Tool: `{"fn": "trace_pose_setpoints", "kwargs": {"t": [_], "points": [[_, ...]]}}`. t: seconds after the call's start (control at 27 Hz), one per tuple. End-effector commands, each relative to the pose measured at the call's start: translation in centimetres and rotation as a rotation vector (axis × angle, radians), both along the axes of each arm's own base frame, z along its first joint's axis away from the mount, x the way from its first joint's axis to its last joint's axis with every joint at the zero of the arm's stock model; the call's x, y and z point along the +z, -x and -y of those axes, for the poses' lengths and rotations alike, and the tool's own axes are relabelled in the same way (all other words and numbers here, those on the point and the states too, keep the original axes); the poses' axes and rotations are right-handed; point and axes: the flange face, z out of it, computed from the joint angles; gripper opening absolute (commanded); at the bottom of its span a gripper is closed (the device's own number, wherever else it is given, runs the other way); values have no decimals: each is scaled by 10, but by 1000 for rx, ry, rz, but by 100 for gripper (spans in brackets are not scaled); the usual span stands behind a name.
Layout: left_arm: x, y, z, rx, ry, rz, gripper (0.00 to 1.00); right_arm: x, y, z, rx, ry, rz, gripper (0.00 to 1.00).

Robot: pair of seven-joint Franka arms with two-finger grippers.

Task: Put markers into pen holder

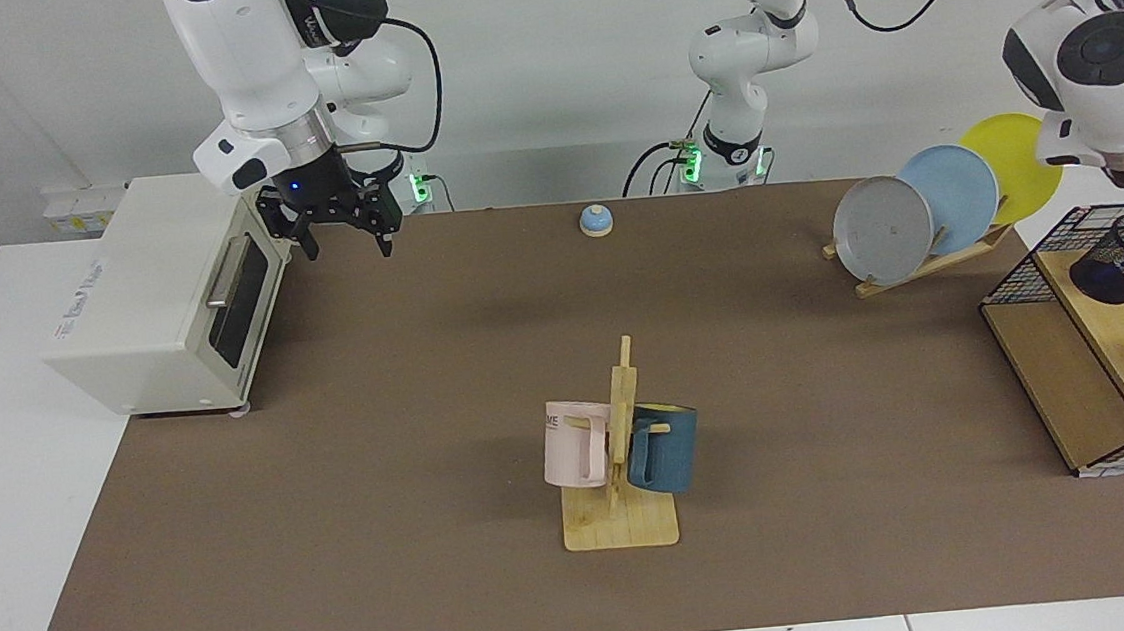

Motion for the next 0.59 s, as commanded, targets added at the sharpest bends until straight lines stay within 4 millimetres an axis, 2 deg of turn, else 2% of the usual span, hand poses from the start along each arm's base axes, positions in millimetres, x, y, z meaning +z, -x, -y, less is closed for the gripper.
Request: {"fn": "trace_pose_setpoints", "kwargs": {"t": [0.0,0.11,0.26,0.56], "points": [[29,26,29,63,168,54,100,4,2,2,-21,-20,5,100],[31,34,54,170,202,71,100,4,3,1,-19,-20,5,100],[36,38,93,343,380,162,100,4,3,1,-19,-20,5,100],[35,54,147,704,515,166,100,4,3,1,-19,-20,5,100]]}}
